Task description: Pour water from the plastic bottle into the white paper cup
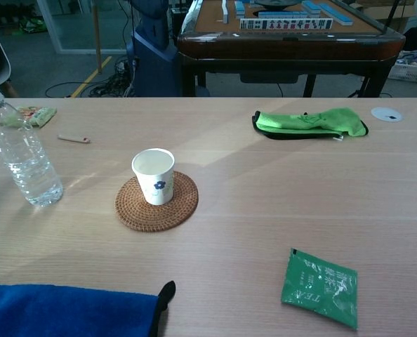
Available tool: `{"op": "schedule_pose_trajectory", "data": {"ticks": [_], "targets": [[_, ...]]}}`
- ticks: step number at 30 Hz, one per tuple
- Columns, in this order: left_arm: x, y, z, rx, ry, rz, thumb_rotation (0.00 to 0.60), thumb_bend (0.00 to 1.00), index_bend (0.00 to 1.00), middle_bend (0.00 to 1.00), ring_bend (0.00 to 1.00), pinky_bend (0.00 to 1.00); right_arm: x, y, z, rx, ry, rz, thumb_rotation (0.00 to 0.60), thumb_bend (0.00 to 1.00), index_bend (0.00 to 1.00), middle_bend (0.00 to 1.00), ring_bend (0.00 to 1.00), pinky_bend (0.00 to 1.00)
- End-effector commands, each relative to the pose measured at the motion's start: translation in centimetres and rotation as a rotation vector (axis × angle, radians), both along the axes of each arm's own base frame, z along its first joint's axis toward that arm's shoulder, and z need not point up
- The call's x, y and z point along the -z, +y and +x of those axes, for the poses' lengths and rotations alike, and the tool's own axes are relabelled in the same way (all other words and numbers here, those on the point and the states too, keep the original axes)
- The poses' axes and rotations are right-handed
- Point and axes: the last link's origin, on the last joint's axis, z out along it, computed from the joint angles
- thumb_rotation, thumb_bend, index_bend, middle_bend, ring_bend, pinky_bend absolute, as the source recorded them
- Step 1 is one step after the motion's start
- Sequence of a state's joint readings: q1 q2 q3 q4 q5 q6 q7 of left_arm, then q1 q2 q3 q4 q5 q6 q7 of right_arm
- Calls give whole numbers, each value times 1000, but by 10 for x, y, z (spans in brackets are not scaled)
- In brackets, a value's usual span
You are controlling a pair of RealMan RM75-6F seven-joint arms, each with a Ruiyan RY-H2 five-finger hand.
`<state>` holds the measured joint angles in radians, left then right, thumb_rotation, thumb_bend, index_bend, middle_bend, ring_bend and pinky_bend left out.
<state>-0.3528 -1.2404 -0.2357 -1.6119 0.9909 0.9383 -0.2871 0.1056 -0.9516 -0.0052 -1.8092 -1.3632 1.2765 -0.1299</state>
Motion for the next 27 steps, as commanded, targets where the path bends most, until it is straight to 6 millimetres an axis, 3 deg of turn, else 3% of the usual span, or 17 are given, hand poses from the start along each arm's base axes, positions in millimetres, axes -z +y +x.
{"op": "schedule_pose_trajectory", "data": {"ticks": [1,27], "targets": [[4,5,3,-1,-26,2,600,0,0,0,0,192,0,0,0,1,-1,1,600,131,331,281,152,241],[37,29,10,-67,-239,94,600,0,0,0,0,151,-4,1,1,1,-5,-4,600,132,331,281,152,241]]}}
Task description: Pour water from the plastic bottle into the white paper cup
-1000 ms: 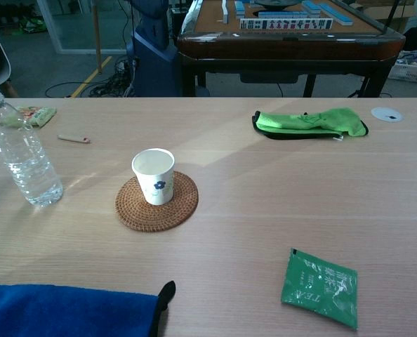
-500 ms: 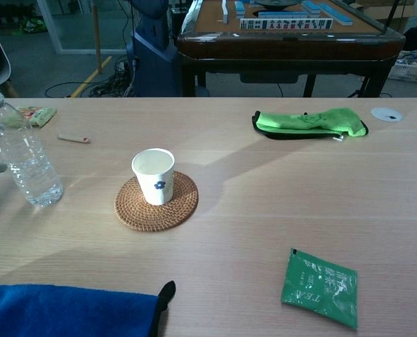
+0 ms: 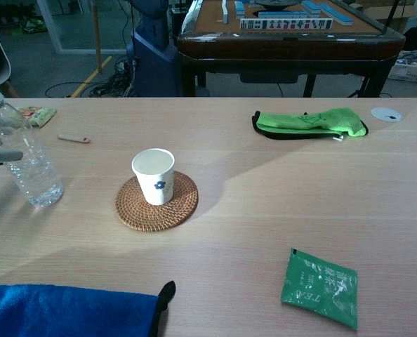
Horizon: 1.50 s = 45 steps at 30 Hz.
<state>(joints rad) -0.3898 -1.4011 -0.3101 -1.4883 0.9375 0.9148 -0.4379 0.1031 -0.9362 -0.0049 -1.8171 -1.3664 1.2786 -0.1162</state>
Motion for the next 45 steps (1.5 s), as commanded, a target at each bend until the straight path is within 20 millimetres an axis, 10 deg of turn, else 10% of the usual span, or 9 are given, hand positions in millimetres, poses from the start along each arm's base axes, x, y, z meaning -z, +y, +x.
{"op": "schedule_pose_trajectory", "data": {"ticks": [1,45], "targets": [[3,4,3,1,-8,19,600,0,0,0,0,151,0,0,0,0,0,1,600,132,331,281,152,241],[37,17,22,-4,22,-21,600,0,133,102,61,151,-6,0,0,3,-9,-13,600,131,331,282,152,241]]}}
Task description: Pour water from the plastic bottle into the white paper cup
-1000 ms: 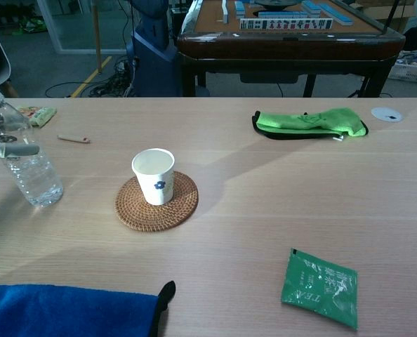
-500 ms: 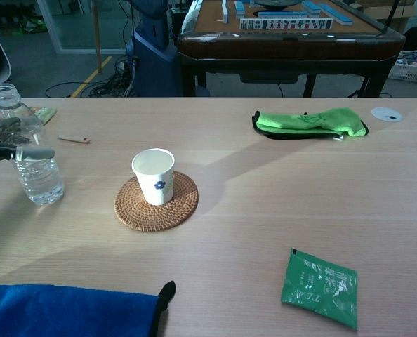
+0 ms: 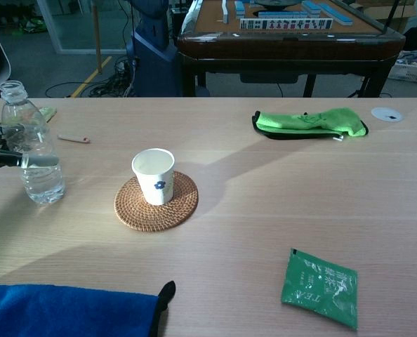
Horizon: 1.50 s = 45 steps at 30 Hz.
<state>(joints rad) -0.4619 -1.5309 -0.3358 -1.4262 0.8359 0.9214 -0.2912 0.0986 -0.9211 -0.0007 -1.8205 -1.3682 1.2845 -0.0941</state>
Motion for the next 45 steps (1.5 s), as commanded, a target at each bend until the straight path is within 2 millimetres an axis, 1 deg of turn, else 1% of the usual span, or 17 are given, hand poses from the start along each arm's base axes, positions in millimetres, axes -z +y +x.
{"op": "schedule_pose_trajectory", "data": {"ticks": [1,6,8,16,18,23,29,32,35,38,45], "targets": [[1,0,0,-5,-5,9,600,0,144,118,69,151,0,0,0,1,0,1,600,131,331,282,152,241],[1,0,-1,-10,-13,36,600,0,234,229,118,151,0,0,0,3,0,2,600,131,331,283,152,241],[1,0,-2,-8,-13,44,600,0,261,257,139,151,0,0,0,2,0,2,600,131,331,283,152,241],[7,0,-1,-3,-1,62,600,0,390,401,266,180,0,0,0,3,-1,0,600,131,331,284,152,241],[8,0,-1,-3,6,68,600,0,419,433,294,195,-1,0,0,3,-2,-1,600,131,331,285,152,241],[9,1,-1,-5,20,92,600,0,527,556,393,264,-2,0,0,4,-3,-5,600,131,331,288,152,241],[6,1,4,20,45,134,600,0,603,655,467,342,-2,0,0,5,-4,-4,600,131,331,295,152,241],[1,2,9,48,67,168,600,0,650,718,513,393,-2,0,0,4,-4,-4,600,131,331,296,152,241],[-4,3,15,80,99,197,600,0,682,752,539,426,-2,0,0,3,-4,-4,600,131,331,297,153,241],[-9,2,23,122,148,194,600,0,688,764,546,439,-2,1,1,1,-5,-3,600,131,331,299,154,241],[-21,1,49,265,364,160,600,0,689,777,547,441,-4,3,5,-10,-5,-4,600,131,331,303,157,241]]}}
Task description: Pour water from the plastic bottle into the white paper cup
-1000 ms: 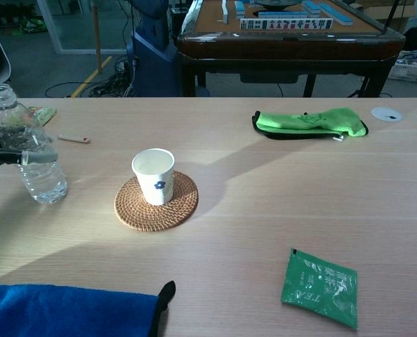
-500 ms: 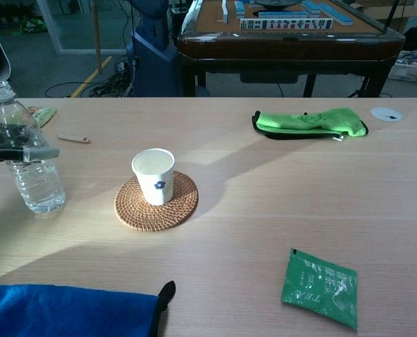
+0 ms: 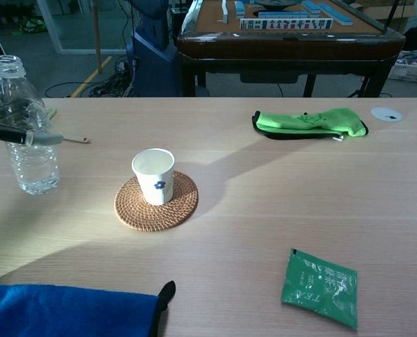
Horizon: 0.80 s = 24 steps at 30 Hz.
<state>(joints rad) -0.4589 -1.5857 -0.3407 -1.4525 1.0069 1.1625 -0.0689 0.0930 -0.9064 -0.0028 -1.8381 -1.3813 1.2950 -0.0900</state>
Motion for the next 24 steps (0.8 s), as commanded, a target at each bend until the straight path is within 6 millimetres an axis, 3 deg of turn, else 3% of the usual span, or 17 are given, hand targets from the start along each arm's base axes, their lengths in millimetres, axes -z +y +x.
{"op": "schedule_pose_trajectory", "data": {"ticks": [1,12,24], "targets": [[-9,-1,21,100,170,-7,600,0,689,779,547,441,-1,1,1,-4,0,-3,600,132,331,303,157,241],[-1,-7,59,317,562,15,600,0,701,805,550,441,-5,3,3,-10,-6,-9,600,131,331,303,157,241],[13,1,69,267,792,-92,600,0,702,809,550,443,-9,4,4,-11,-11,-17,600,131,331,303,157,241]]}}
